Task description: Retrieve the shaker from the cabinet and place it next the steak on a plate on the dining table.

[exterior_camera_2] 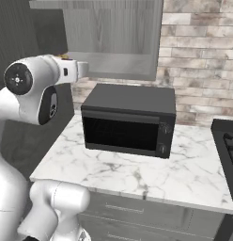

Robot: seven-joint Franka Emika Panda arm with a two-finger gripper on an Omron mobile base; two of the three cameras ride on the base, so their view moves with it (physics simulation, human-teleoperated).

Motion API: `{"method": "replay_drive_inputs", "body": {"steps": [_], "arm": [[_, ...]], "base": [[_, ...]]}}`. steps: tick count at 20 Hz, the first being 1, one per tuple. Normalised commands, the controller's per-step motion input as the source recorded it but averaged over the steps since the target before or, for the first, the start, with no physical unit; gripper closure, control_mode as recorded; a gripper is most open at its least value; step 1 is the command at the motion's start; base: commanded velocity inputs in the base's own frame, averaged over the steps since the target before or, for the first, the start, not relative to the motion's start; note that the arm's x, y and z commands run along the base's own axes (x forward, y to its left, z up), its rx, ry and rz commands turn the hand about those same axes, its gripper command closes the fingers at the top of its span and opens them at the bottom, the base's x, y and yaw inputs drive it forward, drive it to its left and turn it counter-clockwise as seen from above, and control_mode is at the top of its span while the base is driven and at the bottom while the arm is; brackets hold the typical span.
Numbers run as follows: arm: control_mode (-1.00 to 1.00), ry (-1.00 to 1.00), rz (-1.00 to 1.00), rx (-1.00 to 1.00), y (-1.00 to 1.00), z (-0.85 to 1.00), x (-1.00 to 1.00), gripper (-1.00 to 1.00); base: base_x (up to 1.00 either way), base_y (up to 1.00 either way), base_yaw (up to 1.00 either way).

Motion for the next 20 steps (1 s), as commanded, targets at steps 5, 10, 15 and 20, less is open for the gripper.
{"method": "replay_drive_inputs", "body": {"steps": [5, 10, 15, 20], "arm": [[-1.00, 0.05, 0.00, 0.03, -0.03, 0.66, -1.00, 1.00], [-1.00, 0.23, 0.00, 0.00, 0.00, 0.42, -0.96, 1.00], [-1.00, 0.19, 0.00, 0.00, -0.01, -0.06, -0.99, 1.00], [-1.00, 0.00, 0.00, 0.00, 0.00, -0.43, -0.85, 1.00]], "base": [[0.00, 0.00, 0.00], [0.00, 0.00, 0.00], [0.00, 0.00, 0.00], [0.00, 0.00, 0.00]]}}
